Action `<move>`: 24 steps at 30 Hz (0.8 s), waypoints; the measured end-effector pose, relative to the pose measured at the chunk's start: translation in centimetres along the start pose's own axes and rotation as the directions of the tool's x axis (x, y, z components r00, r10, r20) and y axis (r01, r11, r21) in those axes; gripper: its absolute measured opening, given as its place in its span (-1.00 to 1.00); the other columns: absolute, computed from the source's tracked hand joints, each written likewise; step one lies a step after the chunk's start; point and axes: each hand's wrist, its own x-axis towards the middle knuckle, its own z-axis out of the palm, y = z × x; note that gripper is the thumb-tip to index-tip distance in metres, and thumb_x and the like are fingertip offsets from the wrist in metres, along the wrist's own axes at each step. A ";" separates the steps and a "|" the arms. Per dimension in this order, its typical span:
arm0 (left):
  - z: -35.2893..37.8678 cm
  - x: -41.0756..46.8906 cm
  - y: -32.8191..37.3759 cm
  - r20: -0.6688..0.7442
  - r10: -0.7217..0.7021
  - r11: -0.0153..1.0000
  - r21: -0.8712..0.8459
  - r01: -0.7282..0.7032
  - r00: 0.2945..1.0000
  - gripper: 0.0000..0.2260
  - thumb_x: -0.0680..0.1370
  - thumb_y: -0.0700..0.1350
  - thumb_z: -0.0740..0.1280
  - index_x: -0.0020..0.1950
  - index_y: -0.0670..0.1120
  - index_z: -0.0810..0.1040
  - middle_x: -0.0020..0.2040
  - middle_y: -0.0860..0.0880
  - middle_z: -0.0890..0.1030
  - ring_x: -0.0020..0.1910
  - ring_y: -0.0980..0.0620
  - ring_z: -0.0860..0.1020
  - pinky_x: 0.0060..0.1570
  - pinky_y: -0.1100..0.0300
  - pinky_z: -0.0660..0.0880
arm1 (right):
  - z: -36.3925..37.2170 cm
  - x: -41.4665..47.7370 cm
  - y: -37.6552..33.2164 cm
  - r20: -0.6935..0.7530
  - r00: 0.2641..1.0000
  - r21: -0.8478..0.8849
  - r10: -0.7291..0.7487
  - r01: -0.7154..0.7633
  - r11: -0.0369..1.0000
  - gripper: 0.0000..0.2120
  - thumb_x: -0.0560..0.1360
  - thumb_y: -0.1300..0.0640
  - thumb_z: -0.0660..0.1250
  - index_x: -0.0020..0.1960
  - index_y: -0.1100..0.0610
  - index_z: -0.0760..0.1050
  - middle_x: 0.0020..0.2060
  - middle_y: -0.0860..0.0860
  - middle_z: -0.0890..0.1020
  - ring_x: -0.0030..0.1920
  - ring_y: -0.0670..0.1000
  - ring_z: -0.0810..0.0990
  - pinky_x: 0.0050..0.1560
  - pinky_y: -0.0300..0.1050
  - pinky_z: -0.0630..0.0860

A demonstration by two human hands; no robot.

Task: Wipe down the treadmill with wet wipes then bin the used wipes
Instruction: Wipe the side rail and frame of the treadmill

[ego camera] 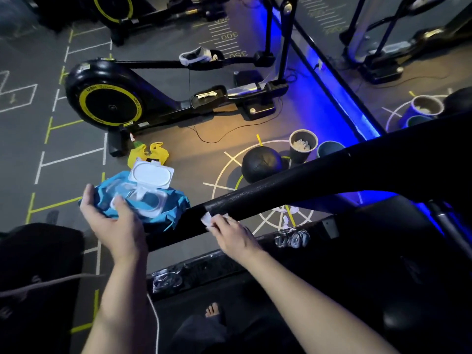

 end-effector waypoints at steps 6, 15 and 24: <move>-1.7 4.9 -1.4 0.027 -0.084 0.994 -0.071 0.086 0.996 -0.52 0.68 -0.27 0.25 0.60 -0.16 0.27 0.49 -0.03 0.41 0.43 0.14 0.44 0.39 0.43 0.35 | -6.4 -2.3 2.8 -0.467 0.728 0.220 0.501 -0.453 0.864 -0.82 0.63 -0.03 0.28 -0.02 0.08 0.46 -0.22 0.00 0.59 -0.15 0.15 0.57 -0.24 -0.12 0.27; -6.2 8.1 -3.6 0.149 -0.107 0.992 -0.056 0.117 0.983 -0.50 0.65 -0.12 0.30 0.60 0.03 0.32 0.51 0.08 0.44 0.45 0.17 0.47 0.52 0.14 0.39 | 1.6 3.1 -1.4 -0.610 0.701 0.002 0.369 -0.465 0.885 -0.88 0.63 0.09 0.27 0.00 0.15 0.45 -0.13 0.18 0.63 -0.18 0.28 0.62 -0.33 -0.03 0.42; -10.1 8.9 -4.9 0.175 -0.158 0.982 -0.073 0.173 0.972 -0.53 0.69 -0.22 0.29 0.60 -0.02 0.32 0.54 0.00 0.41 0.49 0.08 0.44 0.47 0.24 0.40 | 10.4 4.5 -9.1 -0.443 0.868 -0.195 0.227 -0.340 0.920 -0.75 0.60 -0.04 0.15 -0.08 0.11 0.46 -0.27 0.07 0.63 -0.32 0.17 0.62 -0.39 -0.08 0.46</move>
